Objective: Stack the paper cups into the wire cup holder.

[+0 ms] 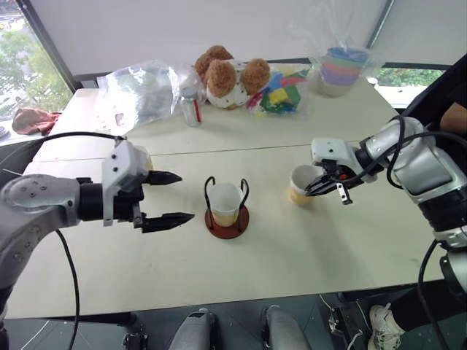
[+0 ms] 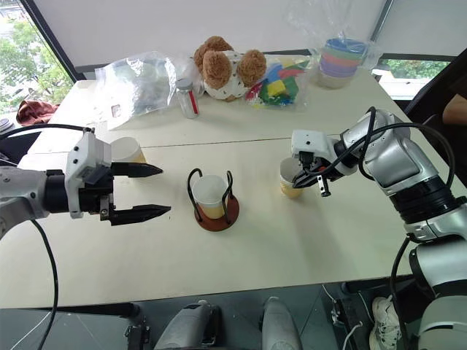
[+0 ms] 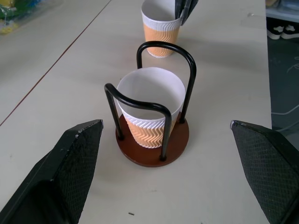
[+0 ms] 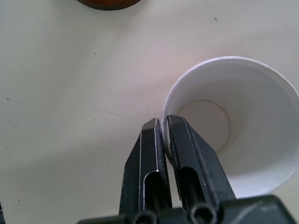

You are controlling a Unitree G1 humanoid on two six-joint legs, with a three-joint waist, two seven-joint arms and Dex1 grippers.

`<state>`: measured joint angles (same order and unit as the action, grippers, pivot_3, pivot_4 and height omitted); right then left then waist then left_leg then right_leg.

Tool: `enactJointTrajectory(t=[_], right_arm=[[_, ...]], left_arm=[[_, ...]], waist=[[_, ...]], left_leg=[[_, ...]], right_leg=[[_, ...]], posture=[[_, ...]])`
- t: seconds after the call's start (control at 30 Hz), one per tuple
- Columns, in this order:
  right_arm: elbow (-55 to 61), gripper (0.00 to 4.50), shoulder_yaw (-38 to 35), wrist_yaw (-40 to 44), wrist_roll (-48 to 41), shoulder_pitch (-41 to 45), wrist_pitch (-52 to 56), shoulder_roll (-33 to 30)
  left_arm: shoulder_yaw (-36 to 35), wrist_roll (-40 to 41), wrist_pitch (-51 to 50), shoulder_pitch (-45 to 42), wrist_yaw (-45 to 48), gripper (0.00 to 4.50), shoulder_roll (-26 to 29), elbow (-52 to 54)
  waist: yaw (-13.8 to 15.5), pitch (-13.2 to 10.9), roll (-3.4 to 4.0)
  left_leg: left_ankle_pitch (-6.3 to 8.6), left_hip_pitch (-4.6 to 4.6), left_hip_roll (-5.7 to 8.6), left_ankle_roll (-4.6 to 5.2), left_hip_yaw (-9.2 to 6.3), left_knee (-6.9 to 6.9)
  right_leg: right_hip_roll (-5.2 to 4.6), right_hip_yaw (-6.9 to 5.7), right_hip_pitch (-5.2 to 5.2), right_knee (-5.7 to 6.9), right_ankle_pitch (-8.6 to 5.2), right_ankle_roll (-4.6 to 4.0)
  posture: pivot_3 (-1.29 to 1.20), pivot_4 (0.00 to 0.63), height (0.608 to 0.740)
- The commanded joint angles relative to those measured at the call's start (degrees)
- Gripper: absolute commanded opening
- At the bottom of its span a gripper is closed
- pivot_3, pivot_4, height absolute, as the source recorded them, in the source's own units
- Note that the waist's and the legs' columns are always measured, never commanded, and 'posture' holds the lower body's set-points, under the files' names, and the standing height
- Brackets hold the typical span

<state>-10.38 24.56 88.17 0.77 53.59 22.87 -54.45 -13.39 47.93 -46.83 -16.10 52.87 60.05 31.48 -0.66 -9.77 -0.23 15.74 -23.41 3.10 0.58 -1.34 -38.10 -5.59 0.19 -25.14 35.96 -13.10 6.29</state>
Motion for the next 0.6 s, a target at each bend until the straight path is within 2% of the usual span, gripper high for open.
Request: enactJointTrajectory(t=[0.03,0.17,0.33,0.6], right_arm=[[-0.07,0.06,-1.13,0.51,1.07,0.81,-1.37,0.06],[-3.49,0.06,-2.04,-0.87,2.18,5.12,-3.88,2.31],[-11.18,0.06,-4.55,2.77,-0.81,21.98,-6.62,8.99],[-3.34,0.06,0.76,4.33,-18.55,29.21,-2.31,9.40]], left_arm=[[-3.14,0.00,0.35,0.62,-0.34,4.50,0.49,0.41],[-4.18,-0.73,0.90,2.17,0.11,4.50,0.57,-0.83],[-5.88,-3.07,2.98,4.99,1.36,4.50,0.46,-4.56],[-6.41,-3.50,3.28,6.78,1.24,4.50,-0.10,-3.59]], waist=[[-0.01,0.00,0.00],[-0.12,0.00,0.00],[-0.98,-0.24,0.32],[0.06,-0.17,0.14]], left_leg=[[0.00,0.00,0.00,0.00,0.00,0.00],[0.00,0.02,0.00,0.00,0.00,0.00],[-0.08,0.02,-0.01,-0.13,0.12,0.03],[-0.05,-0.08,0.04,-0.30,-0.21,0.10]], right_leg=[[0.00,0.00,0.00,0.00,0.00,0.00],[0.00,0.00,0.02,0.00,0.00,0.00],[0.03,0.10,-0.14,0.10,0.00,0.00],[-0.13,-0.28,-0.05,0.03,0.00,0.00]], posture=[[0.00,0.150,0.740],[0.00,0.150,0.740],[0.00,0.150,0.740],[0.00,0.150,0.740]])
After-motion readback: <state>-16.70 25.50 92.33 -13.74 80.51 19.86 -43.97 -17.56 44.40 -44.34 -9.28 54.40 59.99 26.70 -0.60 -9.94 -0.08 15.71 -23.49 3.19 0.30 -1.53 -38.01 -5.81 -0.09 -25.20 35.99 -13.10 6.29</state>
